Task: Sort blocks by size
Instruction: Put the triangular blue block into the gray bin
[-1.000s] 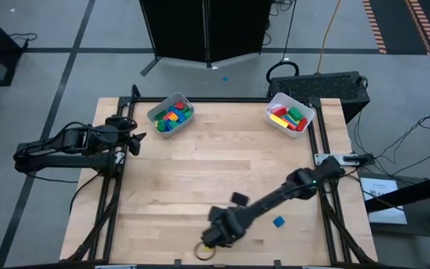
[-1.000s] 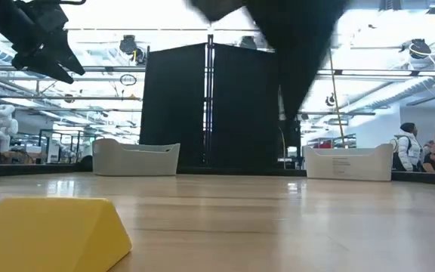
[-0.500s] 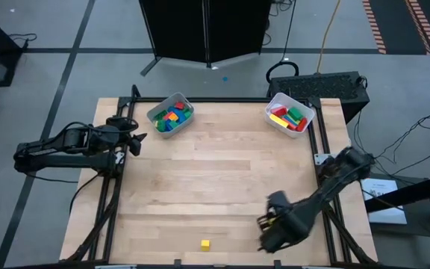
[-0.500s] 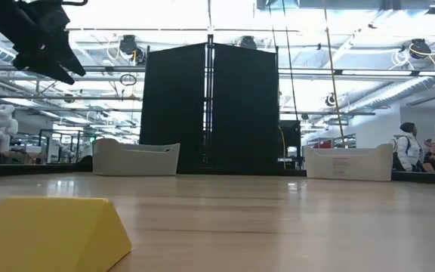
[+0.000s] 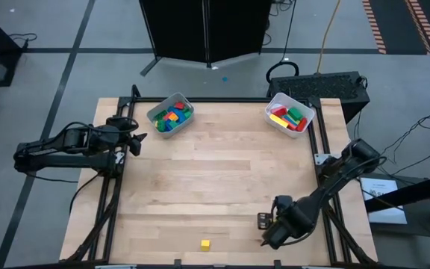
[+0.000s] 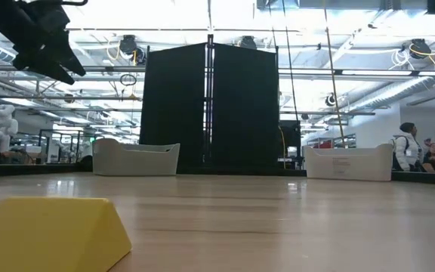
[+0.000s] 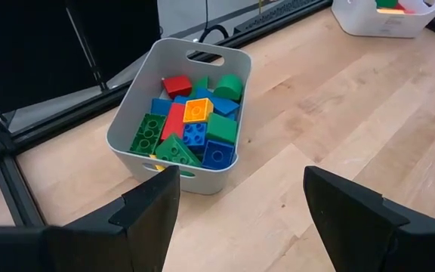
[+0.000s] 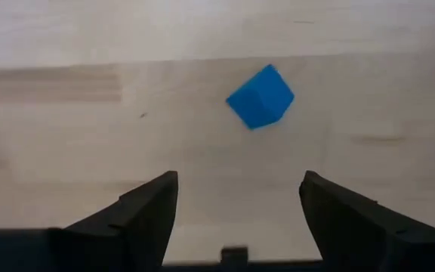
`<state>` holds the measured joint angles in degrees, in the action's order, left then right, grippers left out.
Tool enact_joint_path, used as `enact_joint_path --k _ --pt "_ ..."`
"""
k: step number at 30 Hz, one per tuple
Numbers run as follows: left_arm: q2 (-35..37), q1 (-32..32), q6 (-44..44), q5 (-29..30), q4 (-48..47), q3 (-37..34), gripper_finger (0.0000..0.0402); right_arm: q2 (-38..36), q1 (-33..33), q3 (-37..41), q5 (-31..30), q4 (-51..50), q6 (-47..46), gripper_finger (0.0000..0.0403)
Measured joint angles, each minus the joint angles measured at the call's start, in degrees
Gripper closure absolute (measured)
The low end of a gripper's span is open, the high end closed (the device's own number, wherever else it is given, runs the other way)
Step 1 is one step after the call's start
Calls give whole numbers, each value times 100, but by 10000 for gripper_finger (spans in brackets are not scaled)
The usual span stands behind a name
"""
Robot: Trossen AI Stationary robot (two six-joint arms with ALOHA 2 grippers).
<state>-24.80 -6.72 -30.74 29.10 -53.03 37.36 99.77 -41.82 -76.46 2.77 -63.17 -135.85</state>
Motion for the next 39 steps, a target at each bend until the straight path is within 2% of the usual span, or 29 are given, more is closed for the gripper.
enact_joint_path --k 8,17,21,25,30,39 --pt "-77 0 -35 0 14 0 120 330 324 421 514 34 -178 137" --pt "-100 0 3 -42 15 0 120 326 701 1040 696 1156 -271 138" --pt "-107 -2 15 -44 4 0 120 326 802 1306 1059 1344 -362 138" --pt "-105 -2 116 -154 6 0 120 326 815 1337 1372 1297 -429 138" --pt "-107 0 162 -274 24 0 120 345 920 1341 1412 1337 -429 138" --pt "-102 -2 168 -365 20 0 120 972 989 1308 1523 1737 -433 140"
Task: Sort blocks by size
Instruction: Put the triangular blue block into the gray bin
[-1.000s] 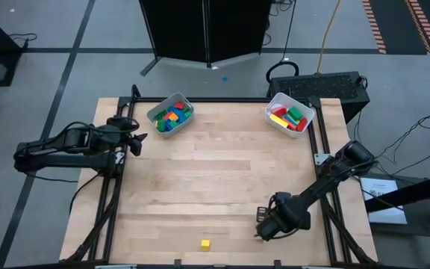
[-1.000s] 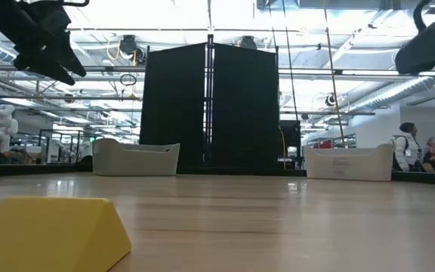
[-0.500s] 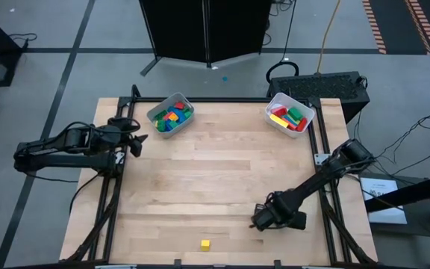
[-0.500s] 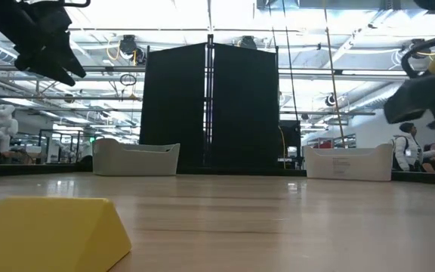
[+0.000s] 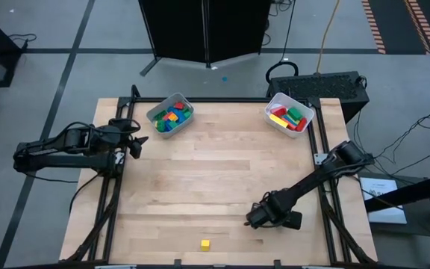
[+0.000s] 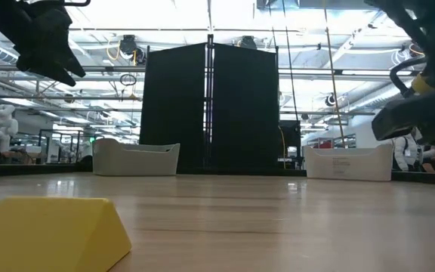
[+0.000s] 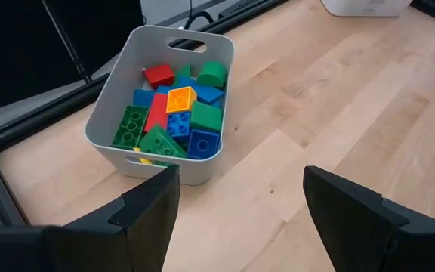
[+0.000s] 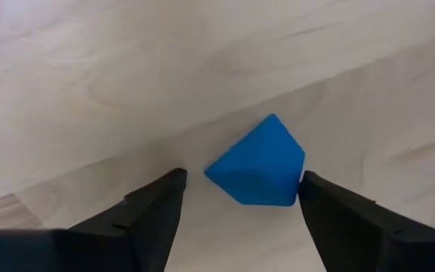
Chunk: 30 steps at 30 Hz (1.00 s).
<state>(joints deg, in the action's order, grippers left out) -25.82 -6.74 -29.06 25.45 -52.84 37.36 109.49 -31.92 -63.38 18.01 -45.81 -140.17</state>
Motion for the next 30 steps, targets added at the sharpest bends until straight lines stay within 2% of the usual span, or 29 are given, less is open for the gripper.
enact_joint_path --k 9,14,18,21,24,26,30 --pt "-2 0 103 -4 41 0 120 -139 652 29 -85 171 319 187" --pt "-2 0 121 -11 44 0 120 -139 1124 29 -492 893 817 212" --pt "-2 0 133 -20 44 0 120 -126 1474 10 -1255 1931 1409 219" --pt "-2 0 135 -22 46 0 120 -115 1683 33 -1780 2641 2050 218" --pt "-4 1 135 -22 46 0 120 -91 1913 48 -1993 3424 2699 216" --pt "-4 1 136 -22 46 0 120 -95 2082 -37 -2020 3771 3295 216" --pt "-4 0 136 -22 46 0 120 -96 2300 -483 -1895 3794 4965 216"
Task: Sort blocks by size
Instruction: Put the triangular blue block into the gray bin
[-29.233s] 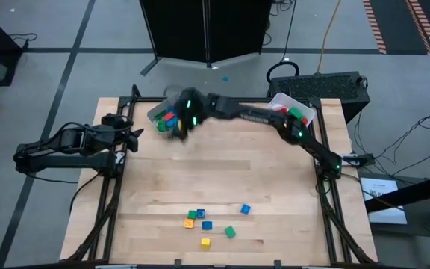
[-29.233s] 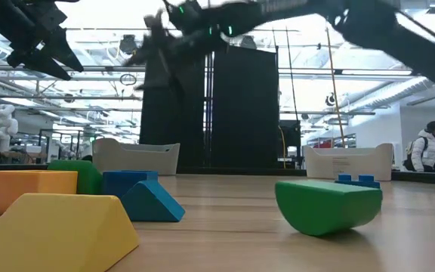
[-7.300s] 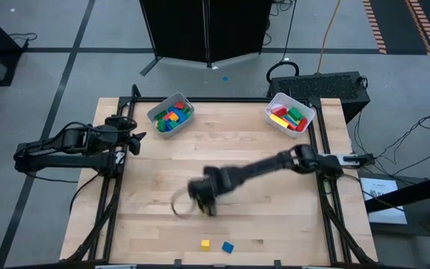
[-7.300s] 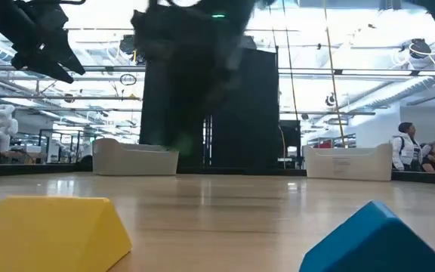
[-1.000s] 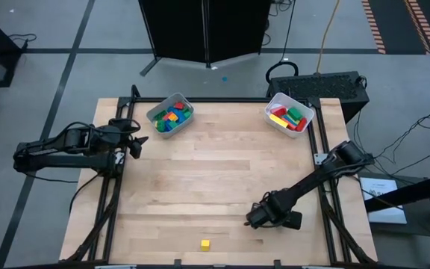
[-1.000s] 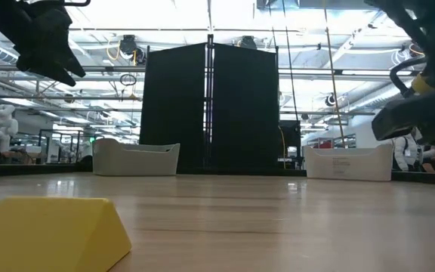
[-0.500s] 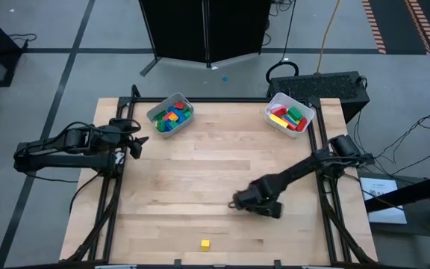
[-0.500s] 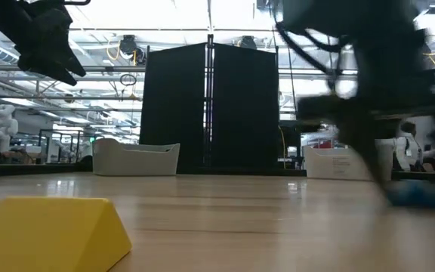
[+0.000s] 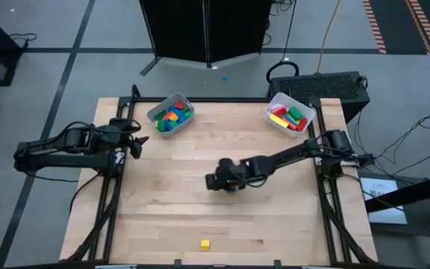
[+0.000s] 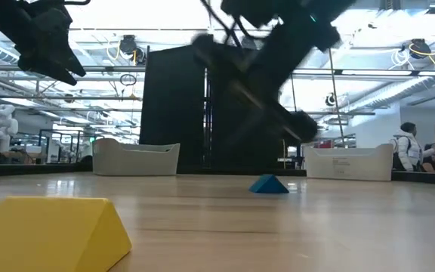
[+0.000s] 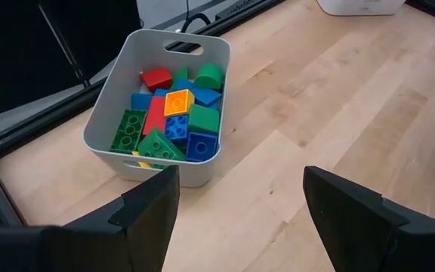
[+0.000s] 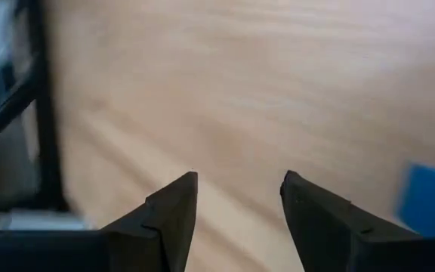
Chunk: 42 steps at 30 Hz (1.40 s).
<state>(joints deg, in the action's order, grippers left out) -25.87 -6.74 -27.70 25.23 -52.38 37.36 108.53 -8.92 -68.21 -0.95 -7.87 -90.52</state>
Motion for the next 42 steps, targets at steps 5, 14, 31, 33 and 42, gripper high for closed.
enact_joint_path --k 5,14,31,33,42 --pt "0 0 -2 2 0 0 120 -13 178 -1201 556 -1056 2467 216" --pt "0 0 -2 2 0 0 120 31 39 -2615 -205 -4481 7050 216" --pt "0 0 -17 5 44 0 120 110 27 -1758 122 -3946 7935 135" --pt "0 2 -17 9 42 0 120 109 19 -1606 128 -3687 7917 119" --pt "0 0 -4 31 42 0 120 421 12 -1324 137 -3430 7774 88"
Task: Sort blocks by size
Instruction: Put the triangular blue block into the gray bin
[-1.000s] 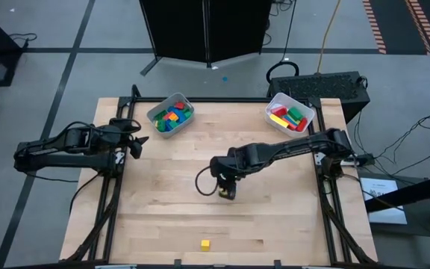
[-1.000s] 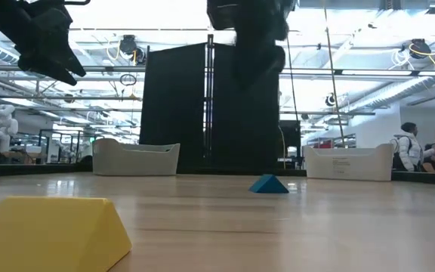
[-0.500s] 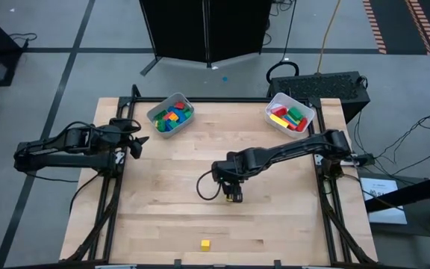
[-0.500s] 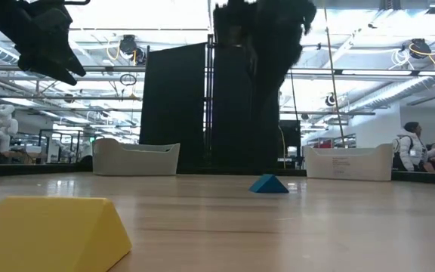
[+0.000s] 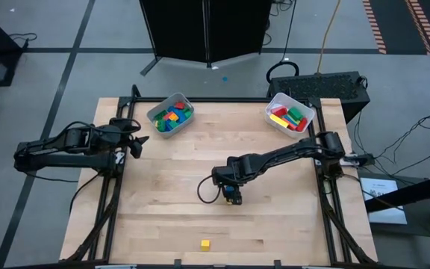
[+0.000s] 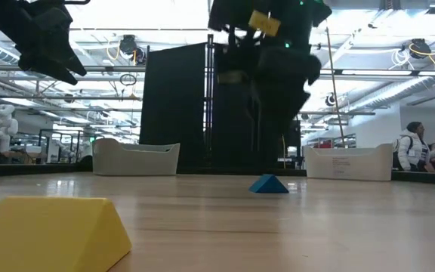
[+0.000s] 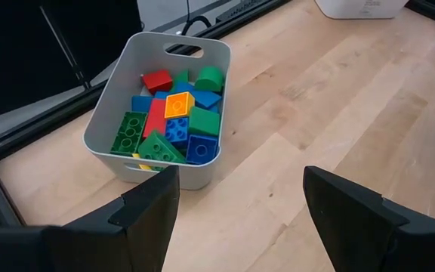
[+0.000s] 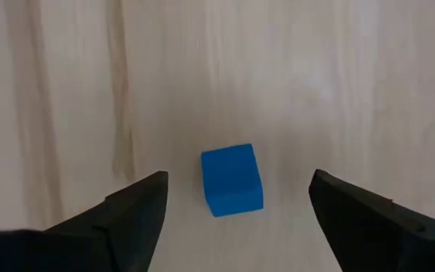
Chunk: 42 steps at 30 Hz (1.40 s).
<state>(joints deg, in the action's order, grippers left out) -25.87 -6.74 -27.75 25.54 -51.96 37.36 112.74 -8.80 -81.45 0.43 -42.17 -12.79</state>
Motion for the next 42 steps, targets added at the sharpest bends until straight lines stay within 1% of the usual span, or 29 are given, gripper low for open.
enact_joint_path --k 5,9,12,14,16,18,21,22,28,29,32,34,40,42 --pt "0 1 0 0 0 0 120 326 -4 -9 12 33 1 93" --pt "0 0 0 2 -2 0 120 561 -4 -13 145 -49 5 94" --pt "0 0 0 1 -4 0 120 676 -3 -40 188 -60 -26 108" --pt "0 0 0 2 -5 0 120 713 1 -41 187 -44 -134 130" --pt "0 0 4 2 -7 0 120 737 3 -39 188 -13 -191 164" --pt "0 0 5 2 -5 0 120 743 7 -37 254 2 -198 208" --pt "0 1 6 2 -6 0 120 752 36 -35 300 -14 -220 285" --pt "0 0 6 2 -7 0 120 753 51 -38 311 -18 -258 293" --pt "0 1 10 2 -7 0 120 811 210 -419 319 -139 -505 292" --pt "0 1 11 2 -7 0 120 832 277 -546 229 -96 -546 292" --pt "0 1 11 1 -7 0 120 834 563 -1058 -303 73 -683 292" --pt "0 0 11 2 -7 0 120 813 801 -1463 -676 364 -785 292" --pt "0 0 13 2 -7 0 120 833 1715 -2367 -1698 2254 -1233 292" --pt "0 0 13 1 -7 0 120 944 2037 -2743 -1805 2595 -1303 292"
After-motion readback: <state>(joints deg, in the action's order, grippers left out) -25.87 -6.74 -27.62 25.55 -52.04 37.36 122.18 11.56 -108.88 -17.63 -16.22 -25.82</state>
